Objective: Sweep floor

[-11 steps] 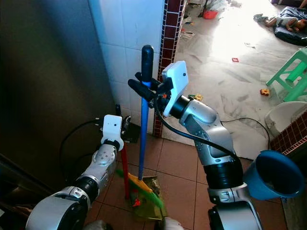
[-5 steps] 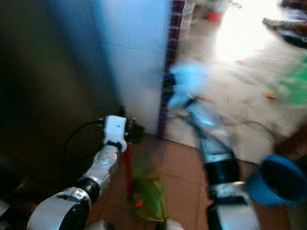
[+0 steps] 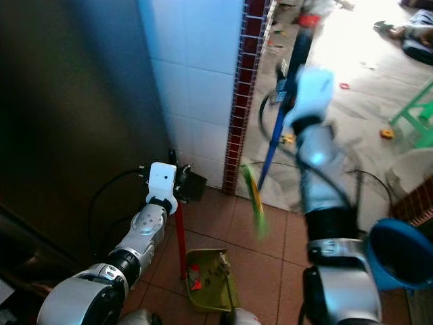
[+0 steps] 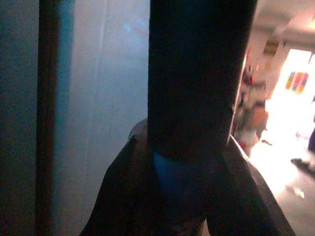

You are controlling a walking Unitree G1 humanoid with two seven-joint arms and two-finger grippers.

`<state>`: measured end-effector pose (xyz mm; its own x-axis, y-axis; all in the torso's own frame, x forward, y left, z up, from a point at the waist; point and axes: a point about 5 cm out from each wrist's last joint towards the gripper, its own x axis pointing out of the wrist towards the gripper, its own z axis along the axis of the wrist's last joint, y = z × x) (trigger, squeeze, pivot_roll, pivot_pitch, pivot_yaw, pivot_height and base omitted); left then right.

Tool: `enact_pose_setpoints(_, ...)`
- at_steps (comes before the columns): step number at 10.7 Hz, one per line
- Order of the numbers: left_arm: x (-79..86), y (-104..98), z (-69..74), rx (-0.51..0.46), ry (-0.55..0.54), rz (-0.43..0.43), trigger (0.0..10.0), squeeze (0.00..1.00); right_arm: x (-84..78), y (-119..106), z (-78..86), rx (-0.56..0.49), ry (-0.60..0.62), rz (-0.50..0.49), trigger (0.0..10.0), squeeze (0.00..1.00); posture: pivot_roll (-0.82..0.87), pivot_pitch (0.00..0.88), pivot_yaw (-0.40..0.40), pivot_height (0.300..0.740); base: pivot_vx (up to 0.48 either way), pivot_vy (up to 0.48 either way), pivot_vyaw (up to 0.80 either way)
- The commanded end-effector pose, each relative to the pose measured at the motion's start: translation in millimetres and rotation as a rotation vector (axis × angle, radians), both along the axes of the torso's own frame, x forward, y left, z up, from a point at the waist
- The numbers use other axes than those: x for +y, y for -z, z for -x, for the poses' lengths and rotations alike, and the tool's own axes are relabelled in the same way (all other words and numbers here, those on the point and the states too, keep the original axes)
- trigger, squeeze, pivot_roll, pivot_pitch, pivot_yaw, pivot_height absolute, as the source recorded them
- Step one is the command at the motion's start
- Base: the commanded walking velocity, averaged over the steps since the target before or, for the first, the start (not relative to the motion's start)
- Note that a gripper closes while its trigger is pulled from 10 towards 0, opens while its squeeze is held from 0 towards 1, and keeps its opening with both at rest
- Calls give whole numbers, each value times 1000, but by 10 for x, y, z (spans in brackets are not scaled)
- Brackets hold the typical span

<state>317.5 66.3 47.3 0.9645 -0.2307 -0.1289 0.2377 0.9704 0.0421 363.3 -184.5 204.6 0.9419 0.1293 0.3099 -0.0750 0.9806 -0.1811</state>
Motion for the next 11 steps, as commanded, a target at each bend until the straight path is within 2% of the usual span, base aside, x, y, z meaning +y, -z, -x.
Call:
enact_pose_setpoints(1, 46, 91, 31, 49, 10, -47, 10000, 0, -12, 36, 5, 1, 21, 36, 10000, 0, -92, 0, -15, 740, 0, 0, 0)
enact_pose_setpoints(2, 56, 94, 27, 59, 17, -35, 10000, 0, 67, 206, 37, 54, -3, 1, 10000, 0, -85, 0, -15, 740, 0, 0, 0)
enact_pose_setpoints(3, 60, 91, 25, 58, 19, -33, 10000, 0, 95, 262, 48, 68, -5, 6, 10000, 0, -85, 0, -15, 740, 0, 0, 0)
enact_pose_setpoints(4, 84, 89, 20, 57, 18, -28, 10000, 0, 196, 445, 72, 137, -24, -20, 10000, 0, -74, 0, -12, 740, 0, 0, 0)
enact_pose_setpoints(5, 95, 88, 20, 59, 20, -9, 10000, 0, 262, 537, 84, 161, -38, -44, 10000, 0, -73, 0, -11, 740, 0, 0, 0)
enact_pose_setpoints(6, 101, 83, 20, 57, 23, 12, 10000, 0, 339, 615, 102, 195, -63, -105, 10000, 0, -72, 0, -10, 740, 0, 0, 0)
enact_pose_setpoints(8, 69, 63, 15, 55, 52, 42, 10000, 0, 413, 643, 112, 234, -119, -200, 10000, 0, -73, 0, -2, 740, 0, 0, 0)
enact_pose_setpoints(9, 70, 60, 13, 50, 61, 23, 10000, 0, 430, 632, 103, 261, -159, -254, 10000, 0, -74, 0, 0, 740, 0, 0, 0)
enact_pose_setpoints(11, 73, 65, 13, 58, 68, 30, 10000, 0, 373, 421, 56, 235, -229, -323, 10000, 0, -74, 0, 2, 740, 0, 0, 0)
